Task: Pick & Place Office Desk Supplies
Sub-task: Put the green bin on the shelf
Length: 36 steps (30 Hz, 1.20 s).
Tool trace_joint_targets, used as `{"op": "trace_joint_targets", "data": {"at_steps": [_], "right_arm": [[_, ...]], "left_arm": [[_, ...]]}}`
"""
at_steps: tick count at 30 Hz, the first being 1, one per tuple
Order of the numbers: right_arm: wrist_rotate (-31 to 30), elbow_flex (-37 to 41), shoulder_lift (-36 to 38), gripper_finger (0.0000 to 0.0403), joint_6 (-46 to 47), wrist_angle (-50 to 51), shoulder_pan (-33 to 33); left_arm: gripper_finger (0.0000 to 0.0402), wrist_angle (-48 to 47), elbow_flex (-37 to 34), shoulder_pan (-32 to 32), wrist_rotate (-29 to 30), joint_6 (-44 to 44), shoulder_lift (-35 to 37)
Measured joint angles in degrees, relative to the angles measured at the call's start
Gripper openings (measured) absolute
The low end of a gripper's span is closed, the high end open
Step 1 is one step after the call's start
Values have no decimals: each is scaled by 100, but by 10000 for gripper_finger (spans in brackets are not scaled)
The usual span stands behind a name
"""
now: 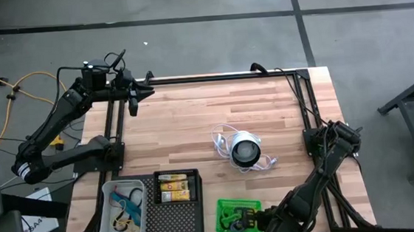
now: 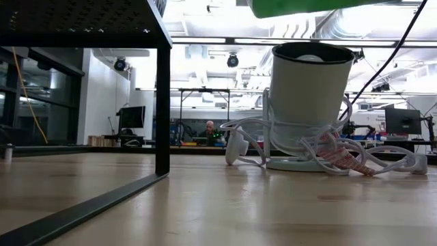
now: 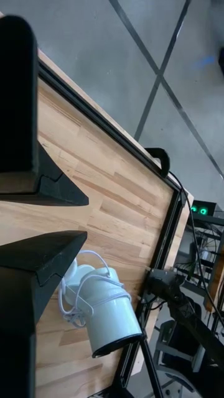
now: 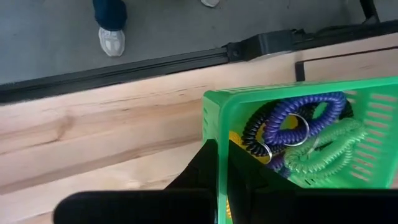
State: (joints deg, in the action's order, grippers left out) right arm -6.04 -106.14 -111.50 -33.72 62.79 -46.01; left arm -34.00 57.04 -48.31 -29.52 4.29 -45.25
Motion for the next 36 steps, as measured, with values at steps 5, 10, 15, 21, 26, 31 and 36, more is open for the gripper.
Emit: {"op": "trace_joint_targets", "data": {"at_steps": [5,10,15,21,26,31,36], "right_arm": [[-181,-365,-4,3,-324,120,-12],[-123,-785,-2,3,-404,259,34],[-105,-799,-2,3,-675,184,78],[89,-797,-44,3,-1077,-300,84],[214,-799,-44,3,-1208,-469,292],[310,-799,-150,3,-1484,-535,545],[328,-792,-337,3,-1878,-708,631]], "left_arm": [[69,0,0,0,0,0,0],[69,0,0,1,0,0,0],[69,0,0,1,-1,0,0],[69,2,0,1,-1,0,0],[69,2,0,0,-2,0,0],[69,3,0,1,0,0,0],[69,23,0,1,-1,0,0]]}}
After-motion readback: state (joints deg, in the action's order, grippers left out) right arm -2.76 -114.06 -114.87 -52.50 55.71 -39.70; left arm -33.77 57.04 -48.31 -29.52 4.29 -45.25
